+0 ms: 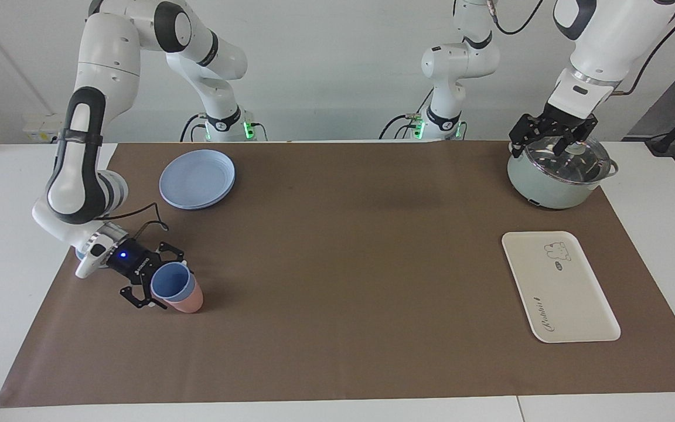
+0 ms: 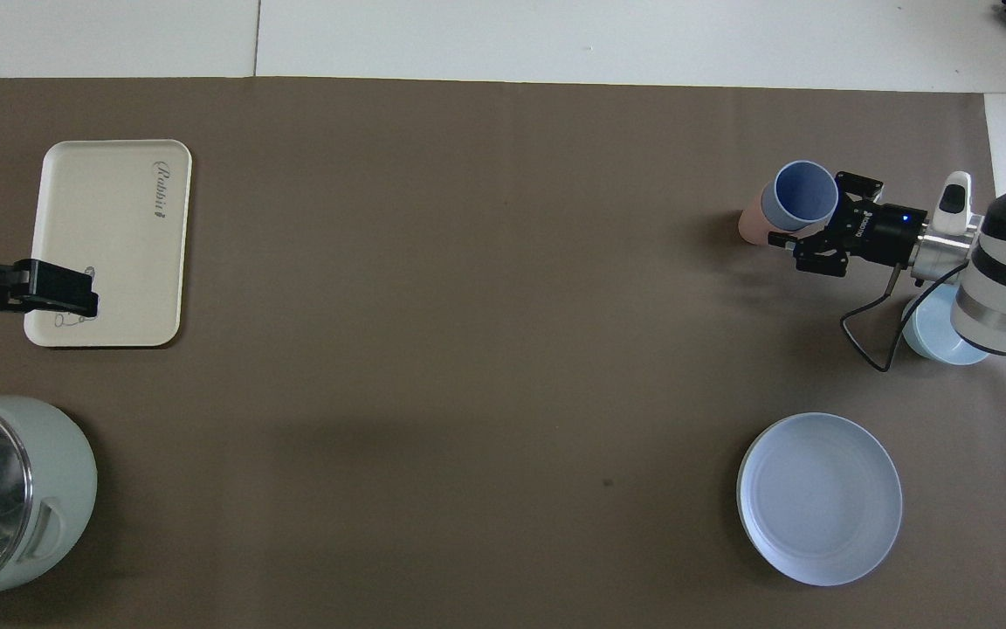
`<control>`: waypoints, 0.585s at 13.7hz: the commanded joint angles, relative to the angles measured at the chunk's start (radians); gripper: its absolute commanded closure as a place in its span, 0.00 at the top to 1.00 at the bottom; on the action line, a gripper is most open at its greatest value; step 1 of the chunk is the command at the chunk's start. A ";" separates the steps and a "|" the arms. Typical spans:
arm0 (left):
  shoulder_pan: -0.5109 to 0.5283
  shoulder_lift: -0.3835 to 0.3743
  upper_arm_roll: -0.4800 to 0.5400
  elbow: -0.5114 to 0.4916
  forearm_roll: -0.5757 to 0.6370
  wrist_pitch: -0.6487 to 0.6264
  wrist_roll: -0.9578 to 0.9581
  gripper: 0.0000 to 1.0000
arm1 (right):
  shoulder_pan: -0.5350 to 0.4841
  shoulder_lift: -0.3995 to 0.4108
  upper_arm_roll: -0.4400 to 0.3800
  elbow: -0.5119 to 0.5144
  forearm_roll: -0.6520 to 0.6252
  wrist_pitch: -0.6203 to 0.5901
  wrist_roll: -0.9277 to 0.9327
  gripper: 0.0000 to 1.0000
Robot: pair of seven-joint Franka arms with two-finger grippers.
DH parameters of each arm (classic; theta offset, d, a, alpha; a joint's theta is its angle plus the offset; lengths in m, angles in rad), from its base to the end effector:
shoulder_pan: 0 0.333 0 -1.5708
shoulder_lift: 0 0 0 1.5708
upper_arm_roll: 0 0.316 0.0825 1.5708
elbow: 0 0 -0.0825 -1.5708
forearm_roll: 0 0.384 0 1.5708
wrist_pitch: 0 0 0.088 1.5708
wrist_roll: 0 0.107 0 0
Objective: Place cup on tray
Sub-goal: 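Close the right gripper on the rim of the nested cups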
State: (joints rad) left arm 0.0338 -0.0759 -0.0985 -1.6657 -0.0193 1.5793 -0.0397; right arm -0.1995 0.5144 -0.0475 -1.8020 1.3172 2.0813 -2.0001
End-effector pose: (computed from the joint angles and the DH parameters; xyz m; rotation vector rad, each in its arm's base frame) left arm 0.5294 -0.0384 0.6214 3.1301 -0.0382 -0.0179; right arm 0.6441 -0.1095 0.2700 -2.0853 -1.0125 -1.0643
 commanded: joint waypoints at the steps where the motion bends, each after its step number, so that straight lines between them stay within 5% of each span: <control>1: -0.005 -0.018 0.000 -0.005 0.013 0.014 0.014 1.00 | -0.005 0.024 0.006 0.019 0.037 0.011 -0.029 1.00; 8: -0.012 -0.013 -0.009 0.006 -0.019 0.037 0.014 1.00 | 0.028 0.024 0.006 0.009 0.083 0.011 -0.078 1.00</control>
State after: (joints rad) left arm 0.0307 -0.0762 -0.1114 -1.6553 -0.0266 1.6036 -0.0382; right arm -0.1811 0.5231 -0.0467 -1.8011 1.3587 2.0819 -2.0347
